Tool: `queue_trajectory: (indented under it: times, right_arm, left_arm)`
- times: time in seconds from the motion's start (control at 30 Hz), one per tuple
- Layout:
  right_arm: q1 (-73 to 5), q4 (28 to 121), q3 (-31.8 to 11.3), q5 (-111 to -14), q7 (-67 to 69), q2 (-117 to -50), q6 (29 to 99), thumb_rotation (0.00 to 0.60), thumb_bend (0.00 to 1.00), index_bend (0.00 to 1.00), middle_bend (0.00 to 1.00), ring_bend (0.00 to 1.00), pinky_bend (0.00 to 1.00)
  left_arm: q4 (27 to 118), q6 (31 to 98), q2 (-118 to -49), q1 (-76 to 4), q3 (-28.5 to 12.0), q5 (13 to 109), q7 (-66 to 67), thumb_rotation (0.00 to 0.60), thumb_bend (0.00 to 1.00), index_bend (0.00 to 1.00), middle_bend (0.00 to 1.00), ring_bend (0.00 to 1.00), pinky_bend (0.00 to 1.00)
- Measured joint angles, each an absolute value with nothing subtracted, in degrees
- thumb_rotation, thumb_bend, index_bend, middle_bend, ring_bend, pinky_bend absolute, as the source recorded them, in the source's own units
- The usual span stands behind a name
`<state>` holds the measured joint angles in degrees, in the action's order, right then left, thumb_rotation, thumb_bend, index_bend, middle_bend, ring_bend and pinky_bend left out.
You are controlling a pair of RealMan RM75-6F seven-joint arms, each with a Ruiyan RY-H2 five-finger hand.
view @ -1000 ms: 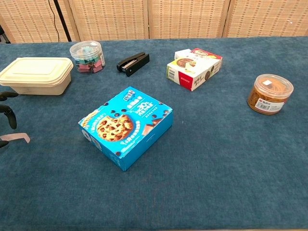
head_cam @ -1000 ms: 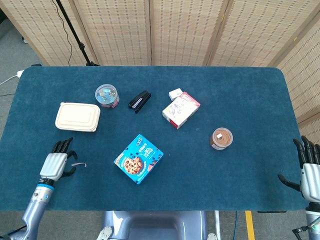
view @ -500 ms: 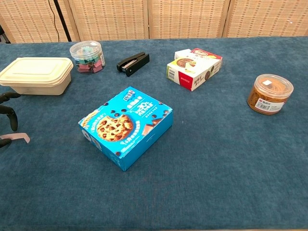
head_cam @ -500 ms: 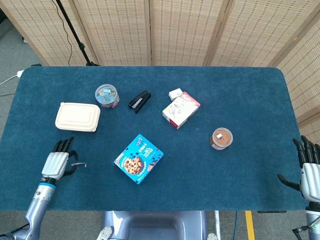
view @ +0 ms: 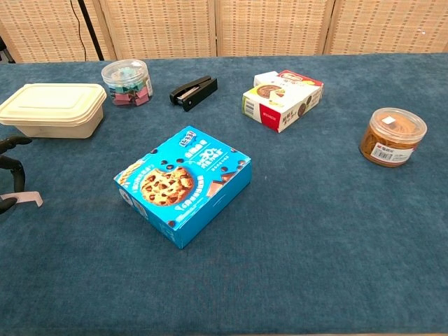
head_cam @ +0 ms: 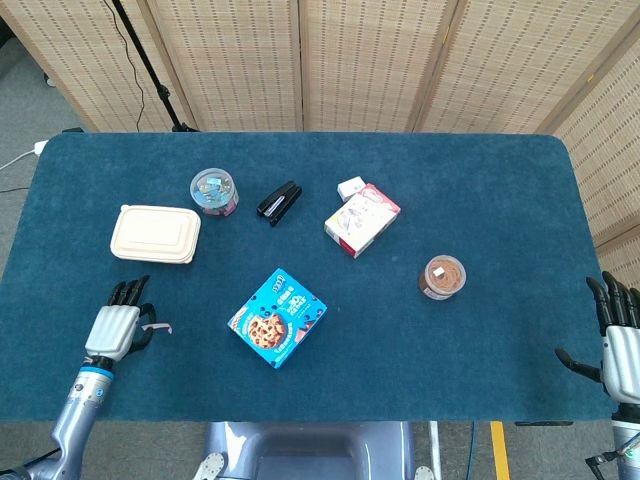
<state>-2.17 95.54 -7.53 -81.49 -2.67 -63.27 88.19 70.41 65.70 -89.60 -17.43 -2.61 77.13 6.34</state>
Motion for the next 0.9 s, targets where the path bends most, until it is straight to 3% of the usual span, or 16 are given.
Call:
queue_trajectory:
  times: [0.6, 0.9]
  right_arm:
    - [-2.2, 95.5, -7.6, -81.3, -1.9, -63.0, 88.0, 0.6, 0.0, 0.0, 0.0, 0.0, 0.0]
    - [-2.5, 95.5, -7.6, -81.0, -2.4, -63.2, 87.4, 0.6, 0.0, 0.0, 0.0, 0.0, 0.0]
  left_arm:
    - [72.0, 65.7, -88.8, -17.6, -2.8, 76.6, 6.8, 0.6, 0.41, 0.65, 0.0, 0.0, 0.0]
    - [82.2, 67.4, -83.6, -19.4, -4.8, 77.8, 12.8, 0.6, 0.41, 0.65, 0.0, 0.0, 0.0]
